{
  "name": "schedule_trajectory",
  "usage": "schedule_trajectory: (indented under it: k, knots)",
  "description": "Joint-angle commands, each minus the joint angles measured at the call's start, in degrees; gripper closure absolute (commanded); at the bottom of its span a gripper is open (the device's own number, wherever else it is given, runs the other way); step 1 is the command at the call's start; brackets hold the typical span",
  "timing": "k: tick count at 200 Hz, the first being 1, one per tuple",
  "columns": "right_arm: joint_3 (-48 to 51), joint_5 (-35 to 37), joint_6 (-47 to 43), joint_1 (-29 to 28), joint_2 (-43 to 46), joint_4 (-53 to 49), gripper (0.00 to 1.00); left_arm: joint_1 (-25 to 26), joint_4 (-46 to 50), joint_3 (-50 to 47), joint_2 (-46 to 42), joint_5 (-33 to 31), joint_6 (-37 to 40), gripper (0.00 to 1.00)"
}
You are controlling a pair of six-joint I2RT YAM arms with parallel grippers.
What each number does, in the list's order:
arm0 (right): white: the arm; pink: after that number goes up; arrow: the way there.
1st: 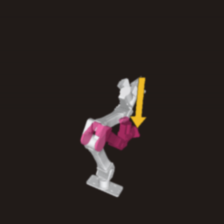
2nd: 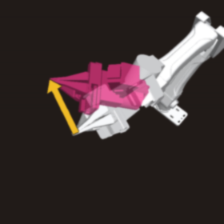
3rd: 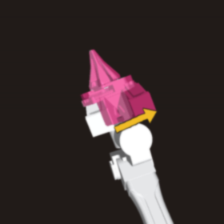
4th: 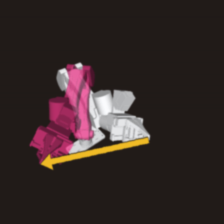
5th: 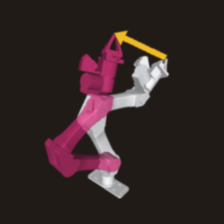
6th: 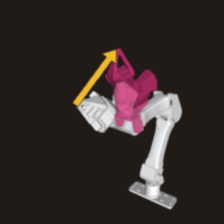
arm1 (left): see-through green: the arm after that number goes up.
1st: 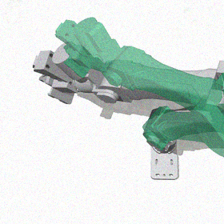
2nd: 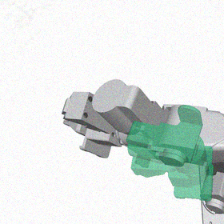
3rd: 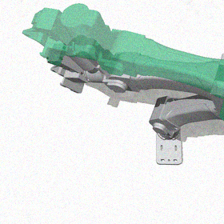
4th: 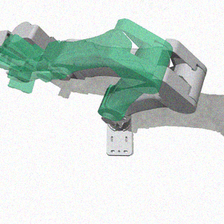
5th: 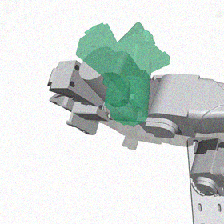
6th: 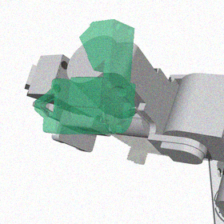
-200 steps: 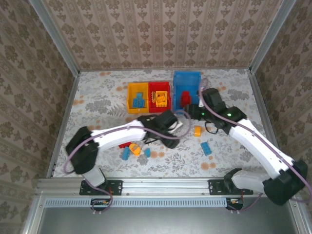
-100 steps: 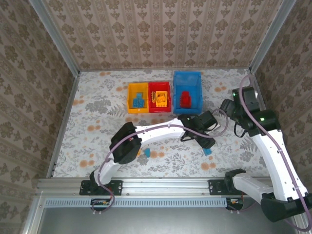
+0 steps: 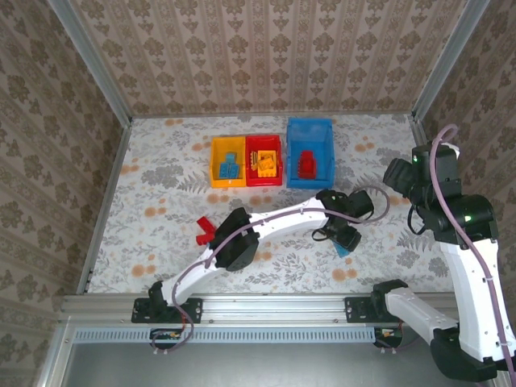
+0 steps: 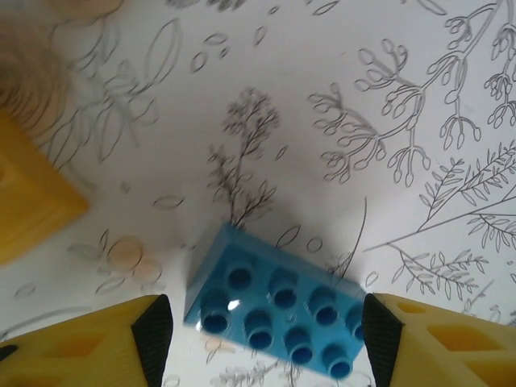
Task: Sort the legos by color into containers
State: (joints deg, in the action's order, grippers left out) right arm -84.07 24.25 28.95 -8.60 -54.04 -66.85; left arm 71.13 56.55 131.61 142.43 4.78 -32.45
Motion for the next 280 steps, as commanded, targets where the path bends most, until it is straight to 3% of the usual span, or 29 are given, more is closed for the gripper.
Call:
schedule_trajectory:
  k: [1,42,58,95,157,206,243,280]
  knots:
    - [-0.2,1.7,-3.4,0.3,0.2,-0.3,0.19,-1.2,7.1,3.1,-2.1,3.5,-8.0,0.34]
    - [0.4,-1.9,-2.4,0.3,-0.4,2.6,0.2,-2.6,18.3,8.9,-2.4,5.1,-14.4,0.31]
    - [0.6,-3.3,-1.7,0.2,-0.3,3.3,0.22,-3.9,16.2,8.5,-2.3,11.2,-18.1,0.3]
    - [1.1,-5.6,-1.2,0.3,0.8,4.1,0.24,-3.1,11.0,7.2,-1.7,14.1,-26.0,0.27]
    - [2.5,-7.5,-1.4,0.2,4.1,4.7,0.25,-1.1,6.7,6.3,1.7,11.1,-38.9,0.22]
    - [3.8,-8.4,-1.3,0.2,6.2,4.4,0.25,-0.3,6.6,9.6,6.5,9.2,-42.7,0.19]
    - [4.5,-8.5,-1.1,0.2,7.4,4.4,0.25,-0.5,7.2,9.9,8.4,8.0,-44.8,0.28]
    - [6.3,-8.7,-0.1,0.1,8.7,4.8,0.25,-0.6,8.5,8.3,8.3,6.6,-46.5,0.47]
